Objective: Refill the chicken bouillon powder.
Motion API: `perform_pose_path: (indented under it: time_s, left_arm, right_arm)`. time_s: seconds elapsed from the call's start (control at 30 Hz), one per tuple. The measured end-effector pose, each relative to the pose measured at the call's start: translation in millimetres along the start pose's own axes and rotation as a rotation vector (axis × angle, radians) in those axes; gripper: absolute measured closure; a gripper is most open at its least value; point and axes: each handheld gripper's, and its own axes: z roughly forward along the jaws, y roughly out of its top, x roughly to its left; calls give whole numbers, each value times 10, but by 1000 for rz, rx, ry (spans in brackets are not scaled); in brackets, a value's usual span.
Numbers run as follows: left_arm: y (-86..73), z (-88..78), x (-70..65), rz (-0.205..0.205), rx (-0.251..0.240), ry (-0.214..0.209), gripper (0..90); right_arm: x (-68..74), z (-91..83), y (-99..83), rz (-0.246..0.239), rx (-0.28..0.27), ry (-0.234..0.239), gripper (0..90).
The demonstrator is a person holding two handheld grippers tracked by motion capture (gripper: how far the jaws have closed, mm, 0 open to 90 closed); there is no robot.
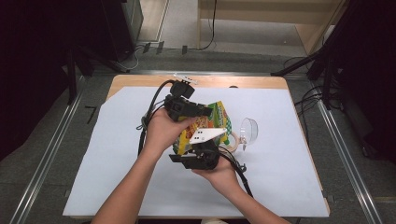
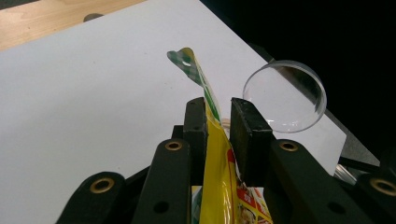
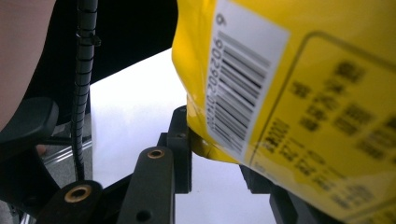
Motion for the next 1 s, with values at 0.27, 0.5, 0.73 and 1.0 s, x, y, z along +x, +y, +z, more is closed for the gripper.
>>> perform_pose_path:
  time_s: [0.27,0.5,0.73,1.0]
  left_arm:
    - [24,37,-3,5,5,2,769]
    - [40,37,-17,10,7,5,768]
    - [34,40,-3,8,7,2,768]
    - [36,44,5,4,7,-2,768]
  right_arm:
    - [-30,-10,-9,10,-3,-9,702]
    - [-32,-21,-1,9,-11,-11,702]
    - [-32,-21,-1,10,-2,-9,702]
    - [-33,-22,1,10,-3,-9,702]
